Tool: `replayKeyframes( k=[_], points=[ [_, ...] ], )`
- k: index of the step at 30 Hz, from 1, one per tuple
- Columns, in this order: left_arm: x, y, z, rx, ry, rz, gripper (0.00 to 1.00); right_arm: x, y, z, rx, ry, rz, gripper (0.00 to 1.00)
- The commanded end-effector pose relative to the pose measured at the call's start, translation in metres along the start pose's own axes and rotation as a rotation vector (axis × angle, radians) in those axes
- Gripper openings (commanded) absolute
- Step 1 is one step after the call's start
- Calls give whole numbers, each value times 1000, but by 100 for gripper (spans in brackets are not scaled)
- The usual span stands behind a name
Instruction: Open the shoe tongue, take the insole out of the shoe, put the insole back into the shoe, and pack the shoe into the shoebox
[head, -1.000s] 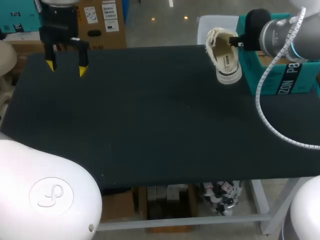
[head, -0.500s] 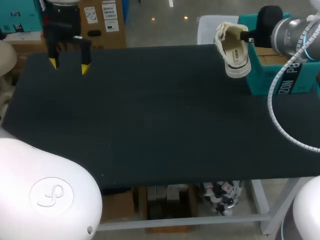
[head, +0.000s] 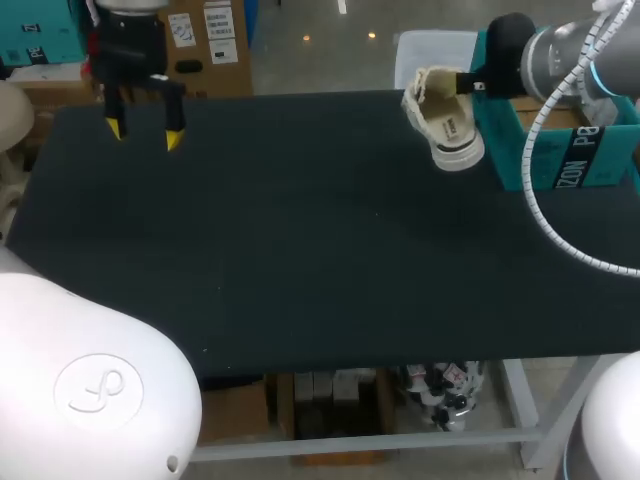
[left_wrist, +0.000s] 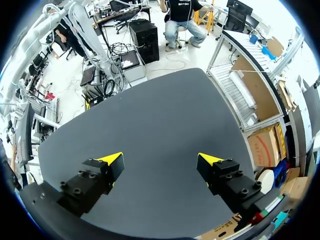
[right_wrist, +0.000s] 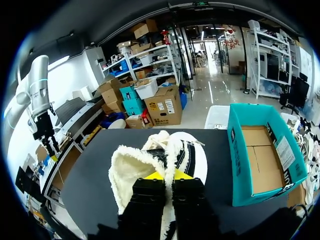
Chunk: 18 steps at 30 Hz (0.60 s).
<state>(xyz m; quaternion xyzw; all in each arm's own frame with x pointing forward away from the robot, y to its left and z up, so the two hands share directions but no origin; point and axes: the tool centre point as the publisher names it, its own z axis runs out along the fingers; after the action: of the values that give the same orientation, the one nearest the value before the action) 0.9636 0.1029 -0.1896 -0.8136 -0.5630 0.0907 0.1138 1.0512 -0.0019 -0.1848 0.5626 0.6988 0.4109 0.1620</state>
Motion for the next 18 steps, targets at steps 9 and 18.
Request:
replayKeyframes(
  k=[9,18],
  points=[
    [-4,-22,-16,-276,68,370,100,39,-48,-22,-134,-15,-68,0],
    [-15,-29,-20,-392,51,587,100,51,-80,-12,-187,112,-128,0]
  ],
)
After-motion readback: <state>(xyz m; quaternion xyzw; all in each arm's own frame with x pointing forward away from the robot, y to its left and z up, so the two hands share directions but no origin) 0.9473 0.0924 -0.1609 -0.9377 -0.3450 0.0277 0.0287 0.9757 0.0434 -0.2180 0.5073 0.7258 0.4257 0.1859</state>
